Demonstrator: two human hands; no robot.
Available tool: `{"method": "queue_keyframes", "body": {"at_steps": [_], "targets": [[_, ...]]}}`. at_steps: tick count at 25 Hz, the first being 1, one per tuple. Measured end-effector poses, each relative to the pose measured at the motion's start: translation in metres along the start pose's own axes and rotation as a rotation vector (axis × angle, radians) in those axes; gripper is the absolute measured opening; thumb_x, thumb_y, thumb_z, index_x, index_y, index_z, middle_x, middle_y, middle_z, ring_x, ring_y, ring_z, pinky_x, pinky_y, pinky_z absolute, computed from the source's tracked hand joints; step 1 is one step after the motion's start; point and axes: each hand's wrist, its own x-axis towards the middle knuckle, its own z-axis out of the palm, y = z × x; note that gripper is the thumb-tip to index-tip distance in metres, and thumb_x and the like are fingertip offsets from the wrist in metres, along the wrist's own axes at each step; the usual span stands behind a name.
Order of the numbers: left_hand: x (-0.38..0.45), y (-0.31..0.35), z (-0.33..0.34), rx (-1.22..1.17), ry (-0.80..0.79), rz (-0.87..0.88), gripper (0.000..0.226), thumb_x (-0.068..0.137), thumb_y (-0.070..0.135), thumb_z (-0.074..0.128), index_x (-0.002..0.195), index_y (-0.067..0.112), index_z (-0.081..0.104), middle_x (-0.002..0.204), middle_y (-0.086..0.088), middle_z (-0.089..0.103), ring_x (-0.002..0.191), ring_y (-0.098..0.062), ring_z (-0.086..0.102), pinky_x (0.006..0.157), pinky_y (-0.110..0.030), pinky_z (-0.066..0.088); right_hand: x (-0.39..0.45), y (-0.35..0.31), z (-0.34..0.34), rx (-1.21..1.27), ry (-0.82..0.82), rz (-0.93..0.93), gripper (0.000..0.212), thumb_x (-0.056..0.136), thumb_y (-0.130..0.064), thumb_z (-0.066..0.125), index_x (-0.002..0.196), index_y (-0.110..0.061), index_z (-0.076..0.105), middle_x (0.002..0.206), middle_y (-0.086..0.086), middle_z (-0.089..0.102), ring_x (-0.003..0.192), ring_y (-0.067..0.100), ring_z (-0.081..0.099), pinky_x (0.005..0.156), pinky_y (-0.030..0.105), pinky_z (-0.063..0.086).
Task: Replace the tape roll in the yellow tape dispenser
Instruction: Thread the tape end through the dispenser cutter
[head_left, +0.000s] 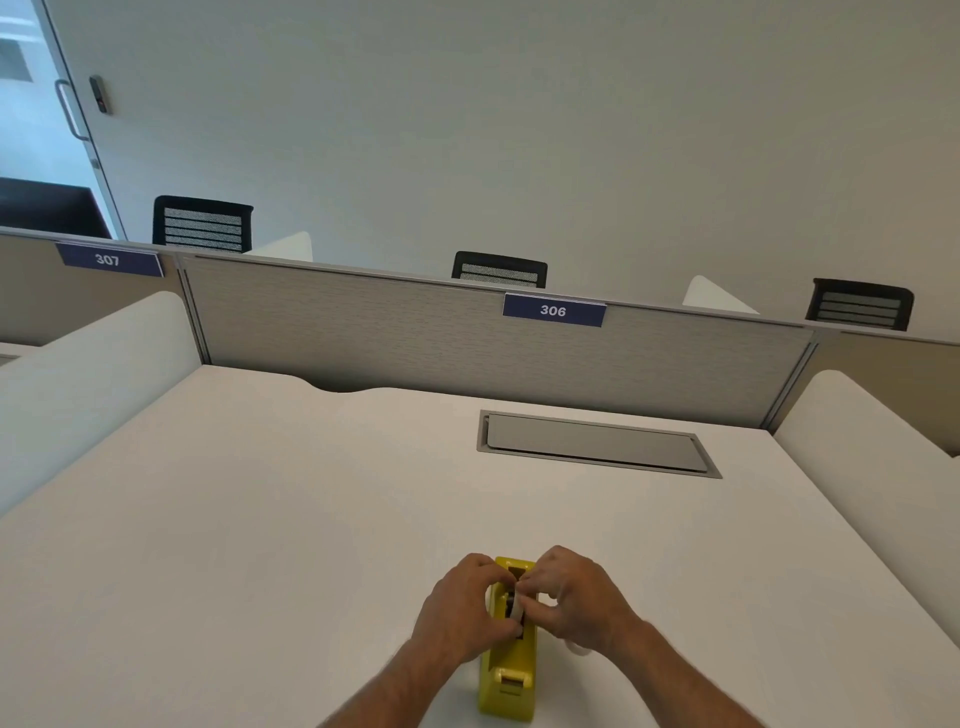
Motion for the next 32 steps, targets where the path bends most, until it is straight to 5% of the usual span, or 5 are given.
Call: {"method": "queue_keyframes", "body": {"at_steps": [32], "targets": [[0.0012, -0.0011, 0.0000, -0.024, -0.027, -0.019, 0.058, 0.068, 0.065, 0.068, 0.123, 0.048, 0.060, 0.135, 0.015, 0.050, 0.112, -0.006, 0.053, 0.095, -0.030, 0.051, 0.0029, -0.0080, 0.0019, -0.035, -0.043, 0.023, 0.028, 0.083, -0.048, 0.053, 0.093, -0.031, 0.073, 0.080, -0.014, 0.070, 0.083, 0.004, 0.054, 0.063, 0.027, 0.053]]}}
